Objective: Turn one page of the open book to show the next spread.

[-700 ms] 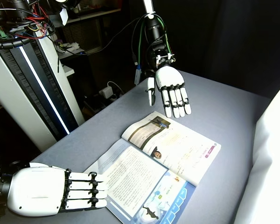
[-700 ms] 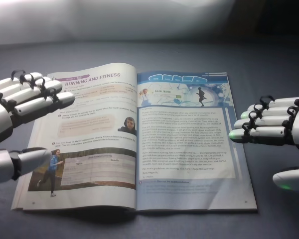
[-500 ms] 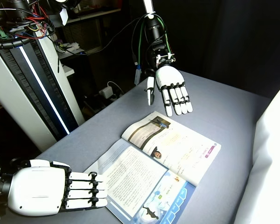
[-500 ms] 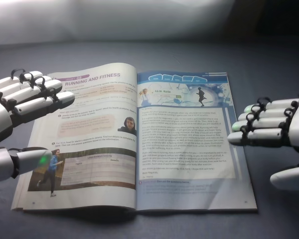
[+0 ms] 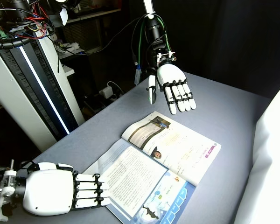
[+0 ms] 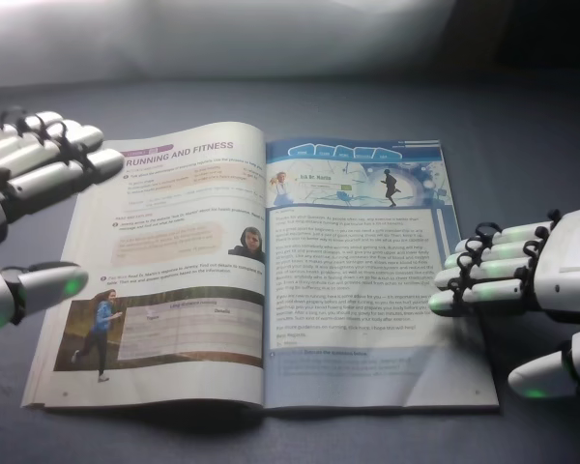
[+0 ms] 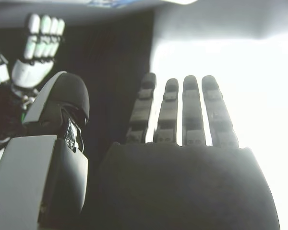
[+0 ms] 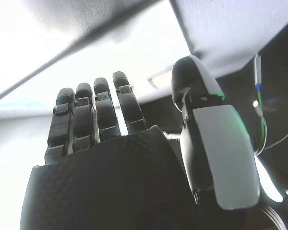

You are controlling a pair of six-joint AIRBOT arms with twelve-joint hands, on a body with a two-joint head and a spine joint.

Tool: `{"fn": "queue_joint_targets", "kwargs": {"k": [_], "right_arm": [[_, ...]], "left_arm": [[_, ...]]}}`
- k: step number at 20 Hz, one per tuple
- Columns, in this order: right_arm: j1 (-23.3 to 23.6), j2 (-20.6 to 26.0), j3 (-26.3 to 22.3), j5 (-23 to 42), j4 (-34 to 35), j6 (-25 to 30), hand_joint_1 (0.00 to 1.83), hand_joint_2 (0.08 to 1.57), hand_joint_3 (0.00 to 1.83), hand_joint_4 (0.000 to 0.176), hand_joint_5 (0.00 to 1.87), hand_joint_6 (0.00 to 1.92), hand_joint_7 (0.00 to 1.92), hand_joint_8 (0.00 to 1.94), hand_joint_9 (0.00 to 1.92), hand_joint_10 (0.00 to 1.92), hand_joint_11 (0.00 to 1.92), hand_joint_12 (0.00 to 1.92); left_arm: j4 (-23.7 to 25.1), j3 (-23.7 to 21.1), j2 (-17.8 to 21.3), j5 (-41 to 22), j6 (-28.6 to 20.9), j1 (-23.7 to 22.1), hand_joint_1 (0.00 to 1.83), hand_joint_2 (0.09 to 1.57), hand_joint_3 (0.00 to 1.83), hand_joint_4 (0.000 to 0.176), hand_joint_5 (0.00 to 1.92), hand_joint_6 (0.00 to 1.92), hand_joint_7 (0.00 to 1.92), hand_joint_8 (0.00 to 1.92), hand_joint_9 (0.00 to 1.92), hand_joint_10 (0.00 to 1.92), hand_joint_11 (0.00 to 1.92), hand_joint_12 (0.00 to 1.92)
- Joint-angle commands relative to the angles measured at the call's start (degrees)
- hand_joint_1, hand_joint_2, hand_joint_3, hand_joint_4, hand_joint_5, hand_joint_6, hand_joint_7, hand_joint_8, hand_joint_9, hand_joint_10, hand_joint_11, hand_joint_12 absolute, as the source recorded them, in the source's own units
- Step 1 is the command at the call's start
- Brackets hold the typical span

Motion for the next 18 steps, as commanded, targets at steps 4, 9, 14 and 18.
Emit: {"fn": "queue_joint_targets", "kwargs": {"k": [4,9,14,18], "right_arm": [[0.6,-1.1,0.8,1.7,-0.1,1.4,0.0,1.27,0.0,0.0,0.05,0.01,0.0,0.0,0.0,0.0,0.0,0.0],[0.6,-3.7,2.4,1.8,-3.3,4.6,0.0,1.26,0.0,0.0,0.04,0.01,0.0,0.0,0.0,0.0,0.0,0.0],[0.6,-6.5,4.1,2.9,-2.0,4.6,0.0,1.25,0.0,0.0,0.0,0.0,0.0,0.0,0.0,0.0,0.0,0.0],[0.6,-9.0,5.4,4.7,2.1,1.5,0.0,1.25,0.0,0.0,0.0,0.0,0.0,0.0,0.0,0.0,0.0,0.0]], "left_arm": [[-2.5,-0.5,1.0,-9.4,0.9,0.1,0.24,1.39,0.0,0.0,0.1,0.0,0.0,0.0,0.0,0.0,0.0,0.0],[-3.3,-1.0,1.6,-10.8,1.3,0.8,0.19,1.39,0.0,0.0,0.11,0.0,0.0,0.0,0.0,0.0,0.0,0.0],[-3.8,-1.3,1.9,-12.1,1.6,1.2,0.19,1.4,0.0,0.0,0.1,0.0,0.0,0.0,0.0,0.0,0.0,0.0],[-4.5,-1.6,2.2,-12.9,1.8,1.9,0.18,1.41,0.0,0.007,0.09,0.0,0.0,0.0,0.0,0.0,0.0,0.0]]}}
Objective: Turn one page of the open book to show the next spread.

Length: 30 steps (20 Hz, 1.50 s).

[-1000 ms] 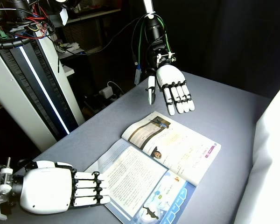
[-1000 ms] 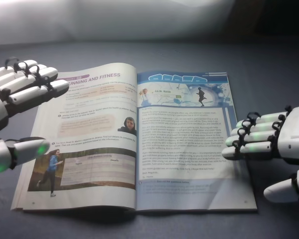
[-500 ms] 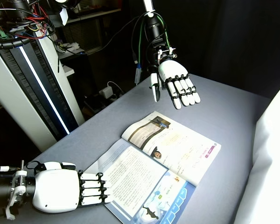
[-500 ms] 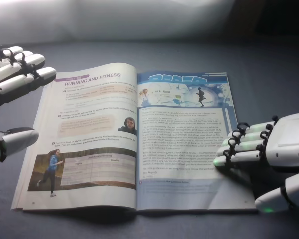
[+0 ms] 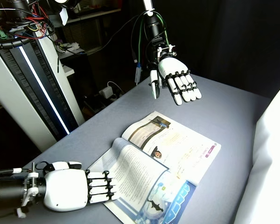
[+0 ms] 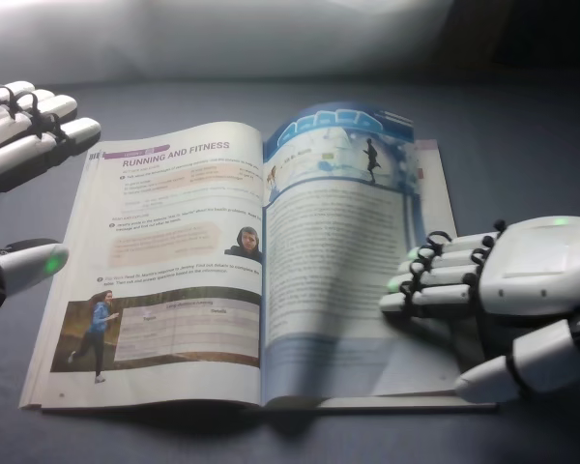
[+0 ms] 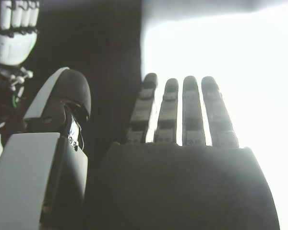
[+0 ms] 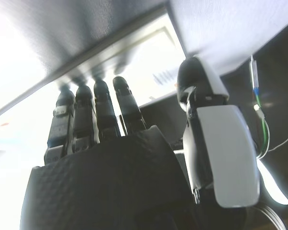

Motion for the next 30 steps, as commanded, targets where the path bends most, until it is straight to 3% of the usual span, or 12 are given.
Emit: {"fn": "queue_joint_targets", "kwargs": {"k": [1,9,11,14,16,19,22,23,25,27,29,30], "right_arm": [[0.4,-1.1,0.3,3.7,2.0,-0.2,0.0,1.25,0.0,0.0,0.0,0.0,0.0,0.0,0.0,0.0,0.0,0.0],[3.9,-10.1,5.9,7.2,6.3,-4.3,0.0,1.26,0.0,0.0,0.0,0.0,0.0,0.0,0.0,0.0,0.0,0.0],[5.0,-12.7,7.3,8.6,10.0,-8.0,0.0,1.26,0.0,0.0,0.05,0.02,0.0,0.0,0.0,0.0,0.0,0.0],[7.3,-15.7,8.9,10.6,12.5,-9.2,0.0,1.26,0.0,0.0,0.02,0.0,0.0,0.0,0.0,0.0,0.0,0.0],[8.1,-17.1,9.5,11.4,14.1,-10.7,0.0,1.26,0.0,0.0,0.03,0.01,0.0,0.0,0.0,0.0,0.0,0.0],[9.4,-19.3,10.0,12.8,18.4,-16.0,0.0,1.25,0.0,0.0,0.04,0.01,0.0,0.0,0.0,0.0,0.0,0.0],[11.4,-21.5,11.1,14.4,19.0,-16.4,0.0,1.24,0.0,0.0,0.0,0.0,0.02,0.01,0.0,0.0,0.0,0.0],[12.2,-22.0,11.4,15.2,19.1,-16.6,0.0,1.25,0.0,0.0,0.0,0.0,0.0,0.0,0.0,0.0,0.0,0.0],[13.5,-23.1,11.6,15.6,19.5,-18.1,0.0,1.25,0.0,0.0,0.0,0.0,0.0,0.0,0.0,0.0,0.0,0.0],[14.5,-23.8,11.6,16.4,19.8,-18.8,0.0,1.24,0.0,0.0,0.0,0.0,0.0,0.0,0.0,0.0,0.0,0.0],[15.3,-23.9,11.6,17.5,19.8,-18.8,0.0,1.23,0.0,0.0,0.0,0.0,0.0,0.0,0.0,0.0,0.0,0.0],[15.8,-23.9,11.4,17.9,19.4,-18.8,0.0,1.23,0.0,0.0,0.02,0.01,0.0,0.0,0.0,0.0,0.0,0.0]], "left_arm": [[-1.5,-0.2,0.4,-7.6,0.2,-0.2,0.18,1.41,0.0,0.008,0.08,0.0,0.0,0.0,0.0,0.0,0.0,0.0],[-4.2,-1.0,1.4,-10.6,1.1,2.5,0.23,1.4,0.0,0.002,0.08,0.0,0.0,0.0,0.0,0.0,0.0,0.0],[-5.2,-1.2,1.5,-11.9,1.3,3.5,0.21,1.39,0.0,0.03,0.05,0.0,0.0,0.0,0.0,0.0,0.0,0.0],[-5.9,-1.3,1.6,-13.4,1.4,4.1,0.18,1.4,0.0,0.023,0.05,0.0,0.0,0.0,0.0,0.0,0.0,0.0],[-6.3,-1.5,1.7,-14.2,1.8,4.2,0.02,1.41,0.0,0.038,0.04,0.0,0.0,0.0,0.0,0.0,0.0,0.0],[-7.0,-1.9,2.1,-16.9,2.4,5.2,0.0,1.35,0.0,0.034,0.05,0.0,0.0,0.0,0.0,0.0,0.0,0.0],[-8.1,-2.6,2.8,-20.1,3.1,6.6,0.0,1.32,0.0,0.039,0.04,0.0,0.0,0.0,0.0,0.0,0.0,0.0],[-8.7,-2.7,2.9,-21.4,3.4,7.0,0.0,1.31,0.0,0.029,0.05,0.01,0.0,0.0,0.0,0.0,0.0,0.0],[-9.0,-2.9,3.1,-23.2,3.5,7.5,0.0,1.3,0.0,0.03,0.05,0.01,0.0,0.0,0.0,0.0,0.0,0.0],[-9.0,-3.2,3.4,-24.5,4.0,7.6,0.0,1.28,0.0,0.038,0.04,0.0,0.0,0.0,0.0,0.0,0.0,0.0],[-9.1,-3.4,3.6,-26.0,4.1,7.7,0.0,1.22,0.0,0.078,0.04,0.0,0.0,0.0,0.0,0.0,0.0,0.0],[-9.2,-3.5,3.6,-27.0,4.3,7.8,0.0,1.2,0.0,0.085,0.05,0.0,0.0,0.0,0.0,0.0,0.02,0.01]]}}
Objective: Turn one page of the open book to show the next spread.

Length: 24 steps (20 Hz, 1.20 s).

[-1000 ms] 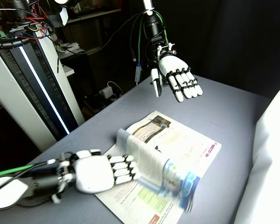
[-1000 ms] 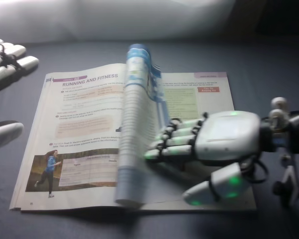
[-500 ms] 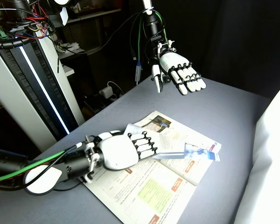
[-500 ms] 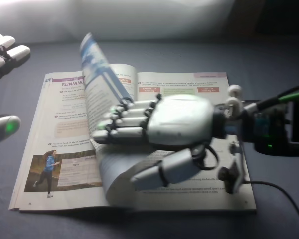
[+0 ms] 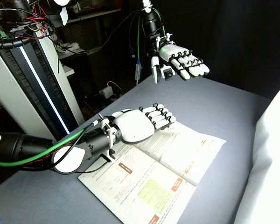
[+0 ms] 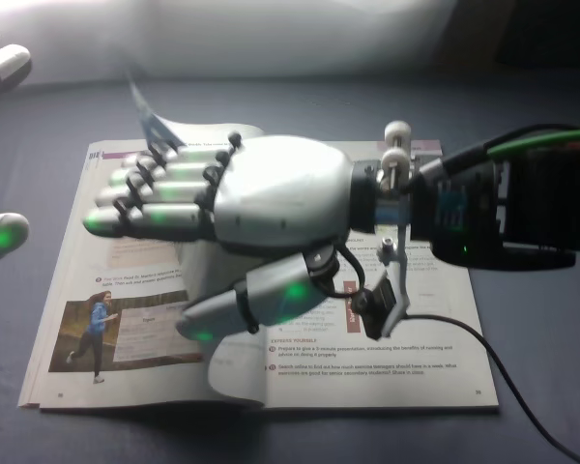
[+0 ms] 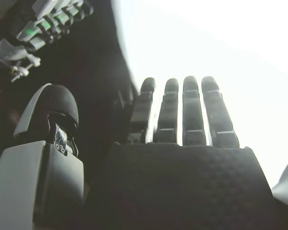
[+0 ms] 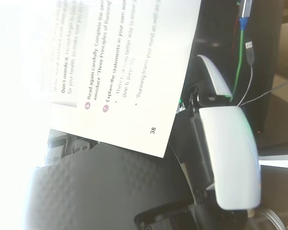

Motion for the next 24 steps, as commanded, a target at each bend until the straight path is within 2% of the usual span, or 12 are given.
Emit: {"fn": "queue_joint_targets", "kwargs": {"k": [1,3,4,7,9,10,12,16,18,20,22,24], "right_arm": [[1.1,0.2,-0.7,6.4,2.1,0.1,0.0,1.22,0.0,0.0,0.01,0.0,0.0,0.0,0.0,0.0,0.0,0.0],[2.0,1.0,-1.5,7.4,1.6,0.1,0.0,1.22,0.0,0.0,0.0,0.0,0.0,0.0,0.0,0.0,0.0,0.0],[2.4,1.8,-1.9,7.9,1.7,0.1,0.0,1.22,0.0,0.0,0.0,0.0,0.0,0.0,0.0,0.0,0.0,0.0],[3.9,3.6,-2.3,8.6,1.6,0.0,0.0,1.24,0.0,0.0,0.0,0.0,0.0,0.0,0.0,0.0,0.0,0.0],[4.8,4.8,-1.9,7.9,3.3,-1.0,0.0,1.26,0.01,0.0,0.02,0.01,0.0,0.0,0.0,0.0,0.0,0.0],[5.0,5.2,-1.6,7.9,4.7,-1.6,0.0,1.26,0.01,0.0,0.0,0.0,0.0,0.0,0.0,0.0,0.0,0.0],[5.3,6.2,-1.4,8.0,7.1,-3.2,0.0,1.26,0.01,0.0,0.0,0.0,0.0,0.0,0.0,0.0,0.0,0.0],[5.6,9.4,-2.5,8.5,11.7,-5.6,0.0,1.28,0.01,0.0,0.0,0.0,0.0,0.0,0.0,0.0,0.0,0.0],[5.6,12.4,-4.3,8.5,12.5,-6.0,0.0,1.26,0.0,0.0,0.0,0.0,0.0,0.0,0.0,0.0,0.0,0.0],[4.7,15.7,-6.3,8.5,13.3,-6.4,0.0,1.22,0.0,0.0,0.0,0.0,0.0,0.0,0.0,0.0,0.0,0.0],[2.3,20.0,-8.7,8.5,14.9,-7.4,0.0,1.28,0.01,0.0,0.0,0.0,0.0,0.0,0.0,0.0,0.0,0.0],[-0.4,24.0,-11.2,8.5,17.3,-9.7,0.0,1.29,0.02,0.0,0.0,0.0,0.0,0.0,0.0,0.0,0.0,0.0]], "left_arm": [[-1.3,-0.1,0.8,-8.9,0.4,0.0,0.0,1.2,0.0,0.074,0.07,0.01,0.0,0.0,0.0,0.0,0.02,0.02],[-1.7,-0.5,1.2,-10.3,0.6,0.5,0.0,1.21,0.0,0.076,0.07,0.01,0.0,0.0,0.0,0.0,0.02,0.01],[-1.8,-0.7,1.4,-10.3,0.9,0.5,0.0,1.2,0.0,0.108,0.07,0.01,0.0,0.0,0.0,0.0,0.04,0.02],[-1.7,-0.7,1.5,-10.3,1.1,0.4,0.0,1.2,0.0,0.123,0.06,0.0,0.0,0.0,0.0,0.0,0.03,0.03],[-1.7,-0.8,1.5,-10.3,1.2,0.3,0.0,1.18,0.0,0.11,0.03,0.0,0.0,0.0,0.0,0.0,0.03,0.04],[-1.7,-0.7,1.5,-10.3,1.4,0.2,0.0,1.13,0.05,0.125,0.02,0.0,0.0,0.0,0.0,0.0,0.01,0.23],[-1.7,-0.7,1.5,-10.3,1.5,0.1,0.0,1.16,0.02,0.142,0.0,0.0,0.0,0.0,0.0,0.0,0.0,0.15],[-1.8,-0.8,1.4,-10.3,1.5,0.1,0.0,1.21,0.01,0.126,0.0,0.0,0.0,0.0,0.0,0.0,0.0,0.0],[-1.5,-0.9,1.3,-10.3,1.4,0.1,0.0,1.2,0.01,0.075,0.0,0.0,0.0,0.0,0.0,0.0,0.0,0.0],[-1.3,-1.0,1.0,-10.2,1.4,0.2,0.0,1.2,0.0,0.103,0.0,0.0,0.0,0.0,0.0,0.0,0.01,0.01],[-1.0,-1.0,0.9,-9.6,1.3,0.2,0.0,1.22,0.01,0.104,0.0,0.0,0.0,0.0,0.0,0.0,0.01,0.01],[-0.6,-0.7,0.4,-8.7,0.7,0.2,0.0,1.27,0.03,0.076,0.0,0.0,0.0,0.0,0.0,0.0,0.0,0.0]]}}
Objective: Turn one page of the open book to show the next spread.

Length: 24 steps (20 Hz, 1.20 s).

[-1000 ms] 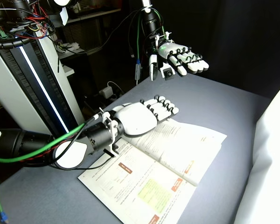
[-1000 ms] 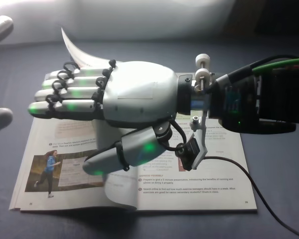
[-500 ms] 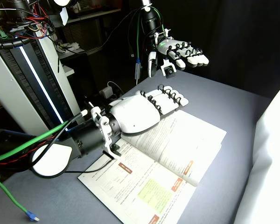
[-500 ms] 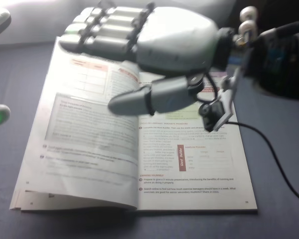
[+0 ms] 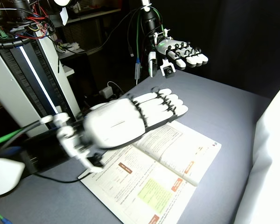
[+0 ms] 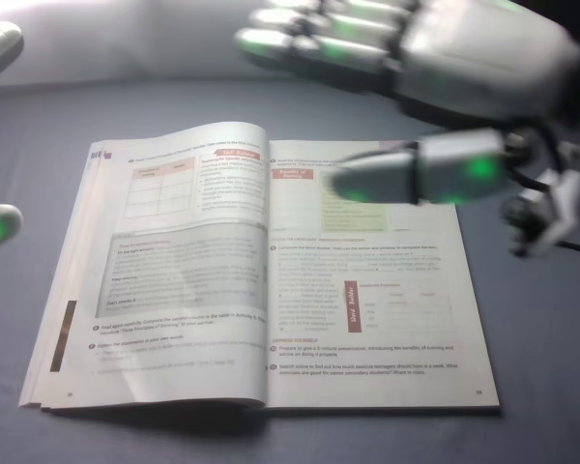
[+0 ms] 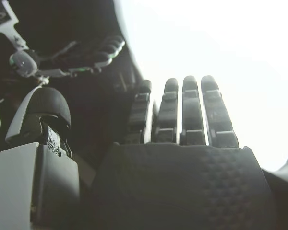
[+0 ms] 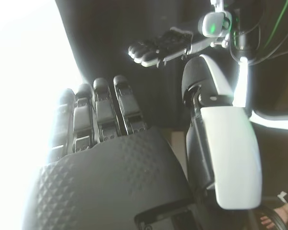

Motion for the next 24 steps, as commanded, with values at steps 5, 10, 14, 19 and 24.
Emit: {"fn": "queue_joint_targets", "kwargs": {"k": [5,10,14,19,24], "right_arm": [[-5.9,7.3,-4.9,6.3,8.2,-2.4,0.0,1.23,0.03,0.0,0.0,0.0,0.0,0.0,0.0,0.0,0.0,0.0],[-12.6,11.7,-7.9,8.4,14.9,-5.1,0.0,1.26,0.03,0.0,0.0,0.0,0.0,0.0,0.0,0.0,0.0,0.0],[-17.4,13.9,-9.7,11.2,19.6,-6.8,0.0,1.28,0.04,0.0,0.0,0.0,0.0,0.0,0.0,0.0,0.0,0.0],[-22.3,15.3,-10.8,15.9,25.3,-8.7,0.0,1.29,0.03,0.0,0.0,0.0,0.0,0.0,0.0,0.0,0.0,0.0],[-29.3,17.2,-12.4,26.2,33.5,-10.8,0.0,1.34,0.02,0.0,0.0,0.0,0.0,0.0,0.0,0.0,0.0,0.0]], "left_arm": [[0.8,1.8,-2.2,-1.7,-2.6,-0.9,0.0,1.26,0.0,0.002,0.0,0.0,0.0,0.0,0.0,0.0,0.01,0.0],[3.3,3.9,-4.9,4.7,-5.0,-3.6,0.0,1.26,0.0,0.001,0.0,0.0,0.0,0.0,0.0,0.0,0.0,0.0],[6.5,5.5,-6.9,9.7,-6.8,-7.0,0.0,1.29,0.01,0.006,0.04,0.01,0.0,0.0,0.0,0.0,0.0,0.0],[7.9,6.7,-8.7,11.9,-8.2,-8.5,0.0,1.35,0.02,0.017,0.0,0.0,0.0,0.0,0.0,0.0,0.01,0.0],[7.9,7.5,-9.8,11.7,-8.5,-9.3,0.0,1.33,0.0,0.036,0.0,0.0,0.0,0.0,0.0,0.0,0.0,0.0]]}}
